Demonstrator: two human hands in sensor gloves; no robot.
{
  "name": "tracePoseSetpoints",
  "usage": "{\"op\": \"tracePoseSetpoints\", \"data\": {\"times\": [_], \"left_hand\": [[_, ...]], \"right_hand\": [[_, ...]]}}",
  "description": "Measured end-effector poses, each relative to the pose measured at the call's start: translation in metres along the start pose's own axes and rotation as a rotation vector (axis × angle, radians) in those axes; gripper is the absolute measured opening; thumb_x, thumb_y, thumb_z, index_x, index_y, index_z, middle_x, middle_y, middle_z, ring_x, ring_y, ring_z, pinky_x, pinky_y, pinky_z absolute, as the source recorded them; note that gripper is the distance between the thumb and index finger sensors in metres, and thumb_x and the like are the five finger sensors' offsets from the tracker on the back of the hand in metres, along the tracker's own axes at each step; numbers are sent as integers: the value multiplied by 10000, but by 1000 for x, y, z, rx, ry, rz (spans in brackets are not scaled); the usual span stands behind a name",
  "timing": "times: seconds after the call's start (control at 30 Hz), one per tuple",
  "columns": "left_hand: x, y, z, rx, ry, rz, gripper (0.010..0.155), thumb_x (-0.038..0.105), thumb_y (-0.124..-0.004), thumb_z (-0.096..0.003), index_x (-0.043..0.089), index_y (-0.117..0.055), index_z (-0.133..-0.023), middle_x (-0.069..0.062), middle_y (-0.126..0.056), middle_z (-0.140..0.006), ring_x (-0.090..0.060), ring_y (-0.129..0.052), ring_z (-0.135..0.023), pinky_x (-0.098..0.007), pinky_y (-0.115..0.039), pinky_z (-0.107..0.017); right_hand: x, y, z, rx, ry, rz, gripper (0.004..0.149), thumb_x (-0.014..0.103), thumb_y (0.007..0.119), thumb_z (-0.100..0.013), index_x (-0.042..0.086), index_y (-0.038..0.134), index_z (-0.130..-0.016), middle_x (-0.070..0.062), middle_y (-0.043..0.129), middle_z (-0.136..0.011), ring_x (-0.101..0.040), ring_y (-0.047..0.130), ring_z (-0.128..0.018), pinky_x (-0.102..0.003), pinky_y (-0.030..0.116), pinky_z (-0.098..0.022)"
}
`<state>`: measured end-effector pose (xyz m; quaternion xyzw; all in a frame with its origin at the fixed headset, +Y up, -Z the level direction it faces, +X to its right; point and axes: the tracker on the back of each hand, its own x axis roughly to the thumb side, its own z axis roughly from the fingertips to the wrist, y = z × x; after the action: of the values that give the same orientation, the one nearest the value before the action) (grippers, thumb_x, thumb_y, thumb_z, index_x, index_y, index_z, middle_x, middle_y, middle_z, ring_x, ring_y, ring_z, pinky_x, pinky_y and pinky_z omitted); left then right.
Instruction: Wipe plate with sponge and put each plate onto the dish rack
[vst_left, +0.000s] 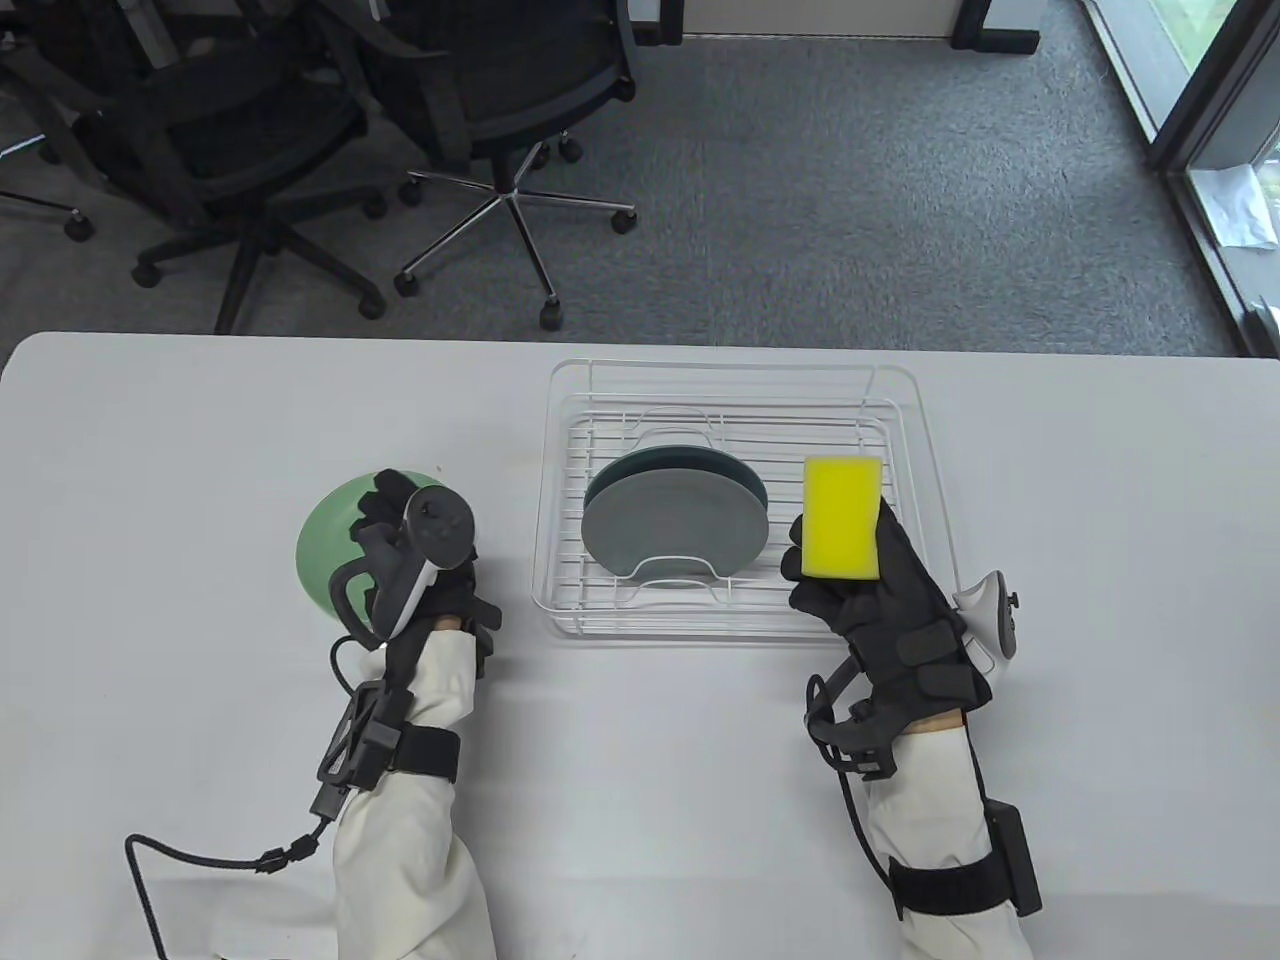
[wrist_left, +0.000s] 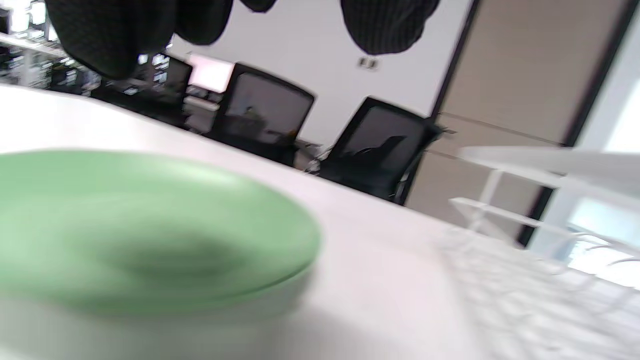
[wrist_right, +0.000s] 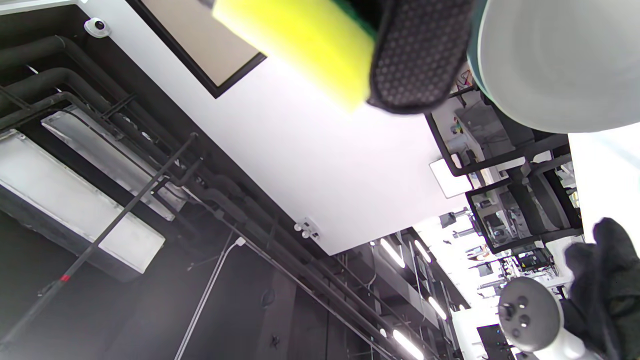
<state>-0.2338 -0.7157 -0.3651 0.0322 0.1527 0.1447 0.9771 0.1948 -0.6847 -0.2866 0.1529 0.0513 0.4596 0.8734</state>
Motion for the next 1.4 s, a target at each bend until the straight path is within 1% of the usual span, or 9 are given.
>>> {"op": "tracePoseSetpoints", "data": {"times": [0.2, 0.33, 0.4, 0.47, 0.7, 0.97, 1.1, 1.3, 1.4], "left_hand": [[-52, -24, -3, -100, 226, 24, 903, 399, -696, -592, -210, -285, -1117, -545, -382, -1066, -810, -463, -868, -769, -616, -597], [-71, -35, -4, -166, 312, 51, 965, 447, -694, -580, -225, -246, -1109, -547, -369, -1065, -804, -487, -866, -743, -641, -606], [-74, -40, -4, -175, 324, 101, 964, 443, -697, -580, -227, -247, -1107, -549, -377, -1061, -786, -532, -866, -708, -672, -607], [-74, -44, -5, -194, 331, 138, 957, 422, -701, -583, -230, -235, -1106, -561, -357, -1056, -775, -507, -877, -720, -607, -617], [-71, -48, -7, -213, 318, -8, 929, 366, -763, -562, -222, -298, -1110, -542, -402, -1055, -724, -558, -889, -674, -642, -627], [-75, -49, -5, -222, 348, -40, 947, 391, -771, -553, -214, -310, -1118, -537, -382, -1066, -779, -438, -892, -741, -560, -635], [-72, -46, -5, -217, 348, -103, 941, 409, -773, -550, -198, -338, -1122, -493, -531, -1039, -640, -655, -842, -572, -730, -580], [-72, -43, -5, -166, 357, -79, 920, 330, -832, -511, -216, -373, -1093, -441, -705, -911, -297, -933, -585, -246, -889, -333], [-75, -42, -4, -108, 369, -19, 919, 262, -862, -488, -226, -359, -1082, -392, -731, -881, -290, -957, -543, -197, -913, -293]], "right_hand": [[-7, 0, -2, -1, 24, 18, 595, 354, 442, -736, 70, 181, -1189, -387, 535, -1036, -454, 735, -814, -424, 763, -597], [-10, 1, -3, 5, 35, 22, 595, 353, 443, -736, 68, 181, -1189, -388, 535, -1036, -455, 735, -813, -425, 763, -597], [-11, 1, -3, 2, 38, 25, 595, 353, 444, -736, 68, 182, -1189, -387, 536, -1035, -455, 737, -812, -425, 763, -596], [-12, 1, -3, 0, 41, 26, 596, 352, 444, -735, 65, 183, -1188, -389, 537, -1034, -457, 736, -811, -426, 763, -595], [-13, 1, -3, -3, 52, 33, 598, 352, 445, -735, 64, 182, -1188, -389, 536, -1034, -456, 736, -811, -426, 763, -595], [-17, 1, -4, -2, 69, 37, 599, 352, 443, -736, 60, 179, -1188, -392, 533, -1033, -457, 735, -811, -426, 762, -596], [-18, 1, -3, -3, 74, 39, 601, 353, 443, -736, 56, 179, -1188, -392, 534, -1033, -458, 736, -809, -425, 763, -595], [-21, 1, -4, -10, 87, 40, 602, 352, 443, -737, 52, 179, -1187, -394, 536, -1031, -460, 736, -807, -424, 764, -594], [-22, 1, -4, -11, 91, 40, 602, 352, 442, -736, 51, 179, -1187, -395, 536, -1030, -459, 736, -807, -424, 764, -594]]}}
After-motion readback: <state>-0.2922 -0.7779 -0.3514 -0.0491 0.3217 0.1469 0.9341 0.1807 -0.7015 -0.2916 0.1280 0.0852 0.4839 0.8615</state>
